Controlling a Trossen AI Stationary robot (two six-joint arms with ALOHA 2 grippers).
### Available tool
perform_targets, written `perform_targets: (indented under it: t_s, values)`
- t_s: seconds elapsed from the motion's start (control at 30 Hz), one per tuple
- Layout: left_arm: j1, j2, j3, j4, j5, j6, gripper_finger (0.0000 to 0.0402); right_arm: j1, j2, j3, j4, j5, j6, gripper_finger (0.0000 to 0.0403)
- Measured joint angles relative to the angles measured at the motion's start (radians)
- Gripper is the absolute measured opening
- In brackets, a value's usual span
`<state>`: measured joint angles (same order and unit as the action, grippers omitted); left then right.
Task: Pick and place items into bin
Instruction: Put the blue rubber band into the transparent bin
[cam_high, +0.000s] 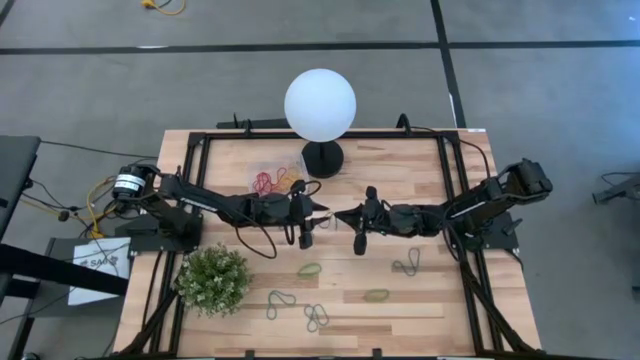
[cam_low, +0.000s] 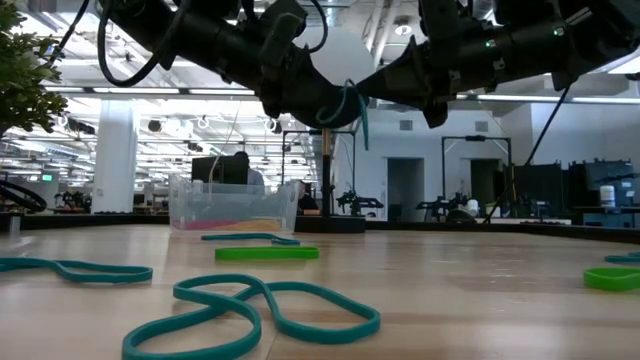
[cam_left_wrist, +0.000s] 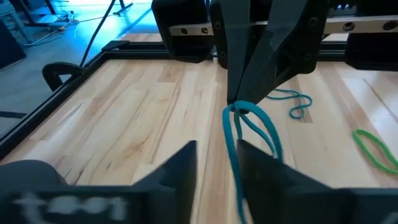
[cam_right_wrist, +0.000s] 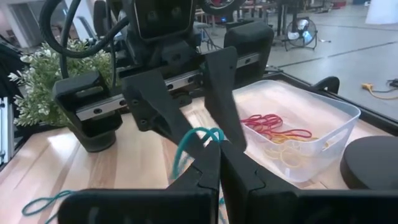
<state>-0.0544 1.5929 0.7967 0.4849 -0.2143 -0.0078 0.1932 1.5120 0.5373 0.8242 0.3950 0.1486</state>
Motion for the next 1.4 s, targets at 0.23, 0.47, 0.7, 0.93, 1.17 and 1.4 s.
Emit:
perform_targets:
  t_s: [0.23,0.47,0.7,0.93,1.17,1.4]
  values:
    - [0.0,0.0,0.0,-0.004,-0.004,-0.002,0.0009,-0.012,0.0,0.0,-0.006,0.004,0.004,0.0031]
    - [0.002,-0.002,0.0,-0.104,-0.272,-0.009,0.0002,-0.014,0.0,0.0,-0.068,0.005,0.061,0.0071]
    - [0.028,-0.102,0.0,-0.232,-0.581,-0.004,0.0,-0.014,0.0,0.0,-0.129,0.006,0.061,0.0077]
    - [0.032,-0.255,0.0,-0.513,-0.767,-0.131,0.0,-0.014,0.0,0.0,-0.161,0.006,0.062,0.0077]
    - [0.052,-0.342,0.0,-0.926,-0.778,-0.419,0.0,-0.013,0.0,0.0,-0.173,0.001,0.063,0.0077]
    - [0.108,-0.335,0.0,-1.049,-0.75,-0.482,0.0,-0.012,0.0,0.0,-0.173,0.0,0.063,0.0077]
